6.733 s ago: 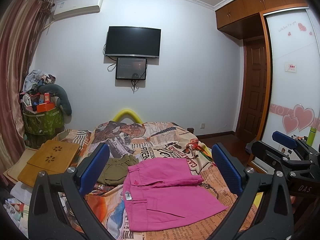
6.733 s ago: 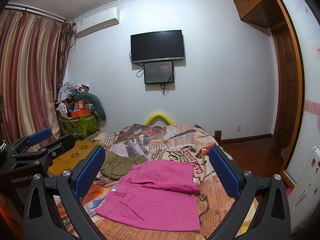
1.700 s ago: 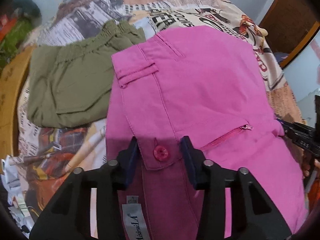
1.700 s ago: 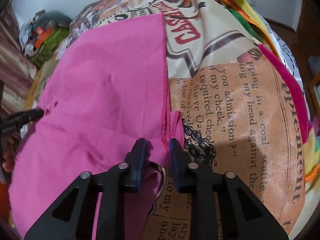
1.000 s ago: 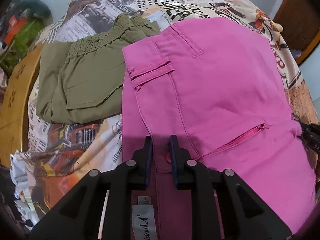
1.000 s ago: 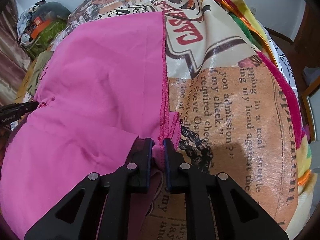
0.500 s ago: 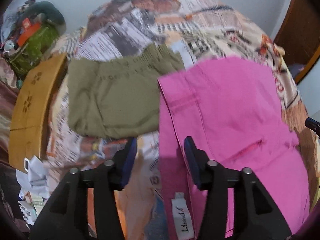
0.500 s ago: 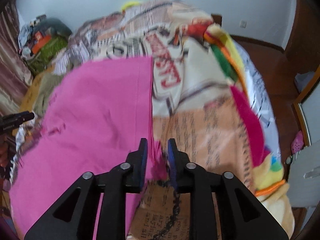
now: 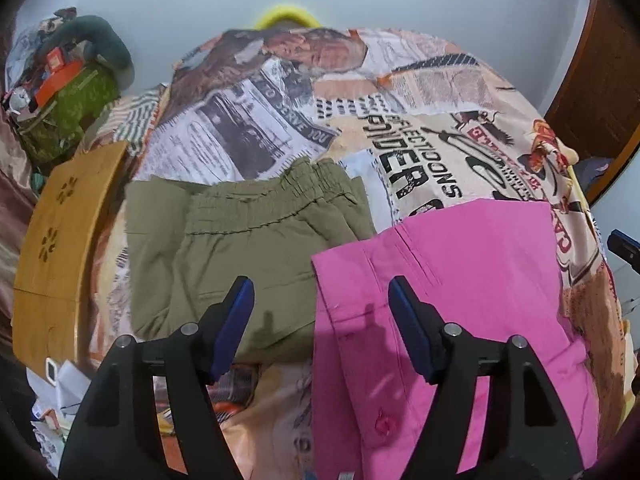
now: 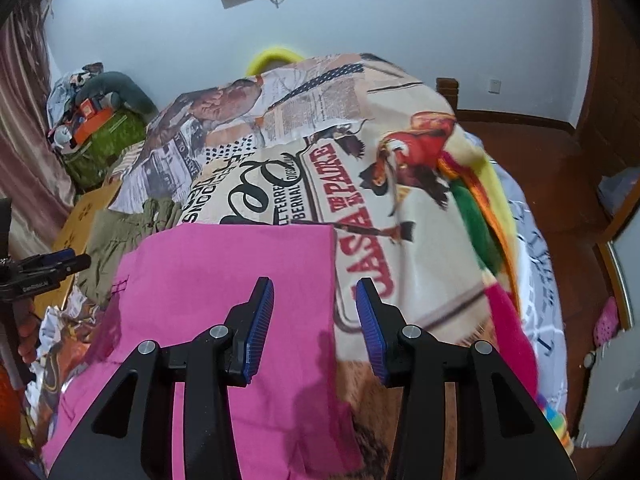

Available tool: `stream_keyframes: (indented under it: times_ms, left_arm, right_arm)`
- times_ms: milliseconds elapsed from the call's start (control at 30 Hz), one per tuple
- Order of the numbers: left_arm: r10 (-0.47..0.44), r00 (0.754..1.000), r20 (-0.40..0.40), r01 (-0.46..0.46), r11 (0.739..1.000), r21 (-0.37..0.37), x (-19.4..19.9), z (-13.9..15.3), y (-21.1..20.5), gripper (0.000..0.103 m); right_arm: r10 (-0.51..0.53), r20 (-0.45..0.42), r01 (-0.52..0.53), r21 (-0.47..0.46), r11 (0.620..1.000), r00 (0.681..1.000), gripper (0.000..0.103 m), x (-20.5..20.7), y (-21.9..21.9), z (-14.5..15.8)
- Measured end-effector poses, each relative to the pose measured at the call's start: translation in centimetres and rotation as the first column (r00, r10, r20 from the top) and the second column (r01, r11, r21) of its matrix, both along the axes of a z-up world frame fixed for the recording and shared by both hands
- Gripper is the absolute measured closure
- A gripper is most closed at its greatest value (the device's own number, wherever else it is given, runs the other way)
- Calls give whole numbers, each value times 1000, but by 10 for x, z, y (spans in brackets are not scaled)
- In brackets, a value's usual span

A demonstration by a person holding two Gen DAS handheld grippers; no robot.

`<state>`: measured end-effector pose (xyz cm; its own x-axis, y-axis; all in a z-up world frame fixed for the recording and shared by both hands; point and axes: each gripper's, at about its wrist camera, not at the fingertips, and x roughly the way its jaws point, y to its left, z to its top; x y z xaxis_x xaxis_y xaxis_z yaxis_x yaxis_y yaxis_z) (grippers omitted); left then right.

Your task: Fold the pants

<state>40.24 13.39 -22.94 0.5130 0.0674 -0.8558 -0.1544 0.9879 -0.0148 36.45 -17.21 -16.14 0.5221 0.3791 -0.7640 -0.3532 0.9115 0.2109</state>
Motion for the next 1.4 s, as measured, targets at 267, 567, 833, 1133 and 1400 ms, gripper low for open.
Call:
stream_keyframes:
  times_ms: [267,567,833,1133,1400]
  left_arm:
    - [-1,995,-104,-1,1000,-18,33,-45,5,34]
    - [-9,991,-132,-5,995,-103,56,-68,9,33]
    - [-20,992,-123,-8,976,-219,59,-78,16,46]
    - [5,993,-115,-20,992,-128,54,-69,14,97]
    - [9,999,-31,-13,995,-103,36,-26,15,100]
  right_arm:
    - [7,-73,-7,-1,1000,997,64,34,14,-32]
    - [-43,-140,49,38,998,989,64,70,18,-64]
    - [1,-58,-1,2,1000,998,69,67,39,-62]
    - [32,-38,-32,-19,999,999,99,59,51,-58]
    - [-3,4,3,38,999,1000,100,50,40,-27]
